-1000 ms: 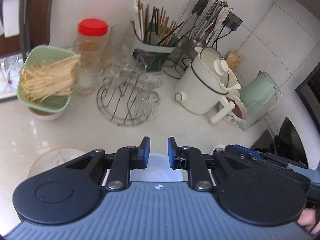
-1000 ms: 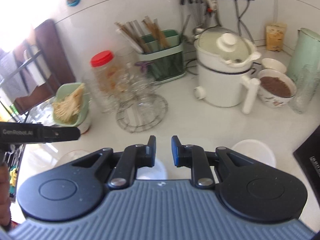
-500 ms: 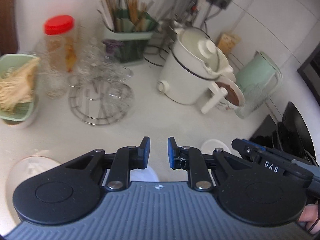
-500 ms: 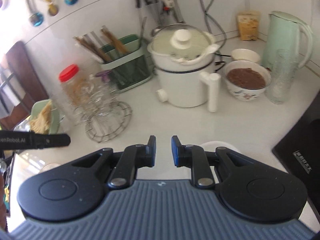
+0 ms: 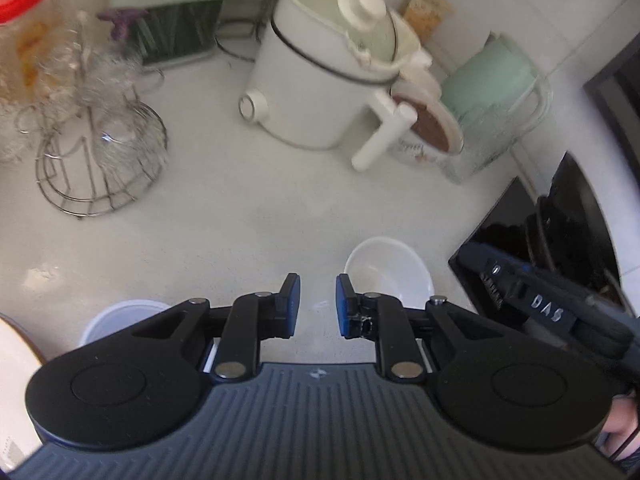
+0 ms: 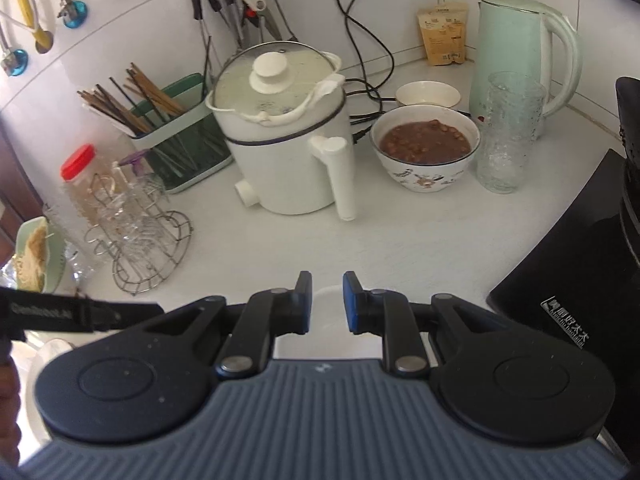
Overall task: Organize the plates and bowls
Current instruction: 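Move both grippers toward the white ceramic bowl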
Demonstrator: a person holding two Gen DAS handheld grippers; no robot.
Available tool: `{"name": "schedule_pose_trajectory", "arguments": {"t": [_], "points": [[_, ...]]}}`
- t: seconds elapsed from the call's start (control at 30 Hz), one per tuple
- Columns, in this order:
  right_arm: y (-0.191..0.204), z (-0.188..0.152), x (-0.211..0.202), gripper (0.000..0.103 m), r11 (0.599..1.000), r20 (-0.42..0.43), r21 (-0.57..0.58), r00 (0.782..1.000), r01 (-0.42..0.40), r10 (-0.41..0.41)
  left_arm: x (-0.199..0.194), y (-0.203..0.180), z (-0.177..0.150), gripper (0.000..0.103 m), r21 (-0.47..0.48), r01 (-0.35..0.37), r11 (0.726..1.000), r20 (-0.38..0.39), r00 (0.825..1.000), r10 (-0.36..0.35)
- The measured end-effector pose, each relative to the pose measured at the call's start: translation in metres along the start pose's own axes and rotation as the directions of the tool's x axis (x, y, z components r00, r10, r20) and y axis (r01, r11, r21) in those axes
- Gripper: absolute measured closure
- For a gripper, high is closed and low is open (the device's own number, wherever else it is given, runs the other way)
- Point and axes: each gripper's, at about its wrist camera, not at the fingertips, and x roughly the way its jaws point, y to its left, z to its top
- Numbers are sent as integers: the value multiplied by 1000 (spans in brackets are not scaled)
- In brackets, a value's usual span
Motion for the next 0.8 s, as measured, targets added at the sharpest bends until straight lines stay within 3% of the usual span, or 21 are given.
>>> {"name": "schedule_pose_trajectory", "arguments": {"t": [0.17, 0.23, 0.27, 0.8], "points": [[-20, 1, 11, 78, 999, -35, 32, 999, 38, -37, 26, -21, 3, 82, 47, 5, 999, -63, 998, -2], [-25, -2, 14, 66, 998, -43, 39, 998, 49, -47, 34, -30, 3, 67, 64, 1, 998, -74, 997, 4], [-27, -4, 15, 64, 998, -45, 35, 998, 48, -46, 39, -33, 4, 65, 69, -5, 998, -79, 997, 10], [-50, -25, 53, 64, 994, -162, 90, 986, 59, -44, 103, -47, 7, 64, 78, -74, 994, -196, 977, 88]]}}
